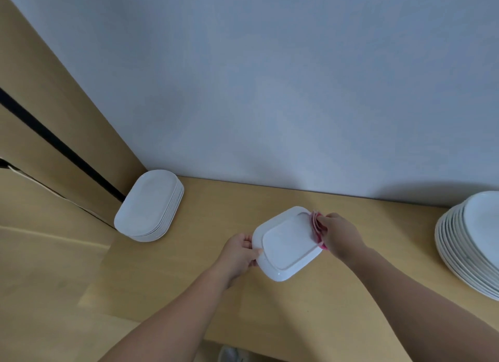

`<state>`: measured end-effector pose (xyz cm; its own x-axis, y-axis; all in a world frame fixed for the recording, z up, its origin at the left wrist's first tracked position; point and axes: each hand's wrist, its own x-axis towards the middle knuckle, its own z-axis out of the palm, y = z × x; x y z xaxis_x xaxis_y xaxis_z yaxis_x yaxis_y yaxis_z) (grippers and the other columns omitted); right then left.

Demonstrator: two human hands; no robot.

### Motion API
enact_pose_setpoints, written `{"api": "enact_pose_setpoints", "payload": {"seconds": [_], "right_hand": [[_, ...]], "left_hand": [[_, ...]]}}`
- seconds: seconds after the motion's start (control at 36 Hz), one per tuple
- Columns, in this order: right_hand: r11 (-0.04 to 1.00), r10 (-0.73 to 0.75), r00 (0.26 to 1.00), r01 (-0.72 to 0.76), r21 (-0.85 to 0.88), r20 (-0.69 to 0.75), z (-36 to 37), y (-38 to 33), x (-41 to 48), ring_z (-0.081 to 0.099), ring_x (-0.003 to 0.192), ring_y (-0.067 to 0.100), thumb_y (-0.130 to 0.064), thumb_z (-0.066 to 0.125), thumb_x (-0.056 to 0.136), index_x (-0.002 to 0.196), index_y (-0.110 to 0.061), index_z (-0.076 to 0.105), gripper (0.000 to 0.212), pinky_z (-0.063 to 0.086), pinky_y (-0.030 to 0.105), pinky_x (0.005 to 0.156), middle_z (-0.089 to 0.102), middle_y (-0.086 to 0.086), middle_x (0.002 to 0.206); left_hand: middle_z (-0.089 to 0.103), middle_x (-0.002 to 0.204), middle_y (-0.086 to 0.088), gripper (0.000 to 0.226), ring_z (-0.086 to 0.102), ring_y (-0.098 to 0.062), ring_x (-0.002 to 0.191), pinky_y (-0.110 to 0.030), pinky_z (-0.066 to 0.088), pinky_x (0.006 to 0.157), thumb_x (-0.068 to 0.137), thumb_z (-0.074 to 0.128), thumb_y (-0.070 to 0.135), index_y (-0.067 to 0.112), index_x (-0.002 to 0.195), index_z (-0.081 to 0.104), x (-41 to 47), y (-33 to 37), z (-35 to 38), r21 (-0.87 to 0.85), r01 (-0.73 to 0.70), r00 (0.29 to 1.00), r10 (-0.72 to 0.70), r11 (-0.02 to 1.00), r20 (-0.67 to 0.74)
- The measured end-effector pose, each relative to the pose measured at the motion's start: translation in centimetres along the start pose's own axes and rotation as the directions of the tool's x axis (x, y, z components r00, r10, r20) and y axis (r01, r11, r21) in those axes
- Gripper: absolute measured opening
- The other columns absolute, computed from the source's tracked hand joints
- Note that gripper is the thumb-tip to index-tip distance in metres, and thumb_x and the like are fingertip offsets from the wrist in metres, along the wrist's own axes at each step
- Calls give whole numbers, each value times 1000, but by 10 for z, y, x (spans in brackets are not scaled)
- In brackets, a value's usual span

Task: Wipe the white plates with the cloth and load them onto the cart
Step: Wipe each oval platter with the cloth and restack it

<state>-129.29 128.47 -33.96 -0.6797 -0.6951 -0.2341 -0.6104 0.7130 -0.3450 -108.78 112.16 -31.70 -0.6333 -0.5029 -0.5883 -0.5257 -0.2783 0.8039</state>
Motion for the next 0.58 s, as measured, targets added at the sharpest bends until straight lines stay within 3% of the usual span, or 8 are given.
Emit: {"api": "enact_pose_setpoints", "payload": {"seconds": [0.08,0.17,0.22,0.31,0.42,0.58], "right_hand": [[998,-33,999,34,51,-21,-14,0,-7,63,73,21,-19,55,94,100,-19,63,10,54,30,66,53,0,95],[988,-72,995,81,132,-69,-31,-10,-10,62,64,14,-17,53,95,80,-25,58,17,40,10,51,52,-4,90],[974,-93,989,114,194,-113,-43,-21,-13,62,64,12,-19,49,98,76,-26,57,24,40,13,53,53,-6,87],[932,-111,982,157,326,-155,-61,-39,-16,65,65,13,-23,45,101,74,-24,62,32,56,25,64,55,-5,86],[849,-161,971,229,476,-178,-77,-66,-18,64,65,12,-22,44,102,75,-21,67,35,56,20,63,55,0,85],[812,-190,966,255,526,-175,-80,-110,-16,65,63,14,-31,45,101,67,-17,65,42,55,20,61,56,-2,79]], "left_hand": [[71,102,-19,16,66,-26,90,-46,54,86,89,58,-5,7,99,58,-3,11,-5,12,-57,998,57,998,0],[73,95,-15,17,69,-22,85,-38,56,80,88,57,-7,7,97,60,-9,23,-12,13,-121,993,121,993,-18],[73,94,-13,18,69,-21,83,-38,56,80,87,57,-7,7,97,60,-14,30,-19,21,-155,987,156,988,-43],[74,93,-11,18,69,-21,83,-41,56,82,87,58,-6,8,98,60,-23,41,-34,46,-208,973,211,977,-91],[75,91,-5,18,69,-24,90,-47,54,86,87,61,0,14,97,60,-35,56,-58,113,-261,944,278,959,-179],[73,86,4,13,67,-17,88,-32,53,76,89,65,14,24,95,60,-55,65,-106,281,-291,866,377,915,-329]]}}
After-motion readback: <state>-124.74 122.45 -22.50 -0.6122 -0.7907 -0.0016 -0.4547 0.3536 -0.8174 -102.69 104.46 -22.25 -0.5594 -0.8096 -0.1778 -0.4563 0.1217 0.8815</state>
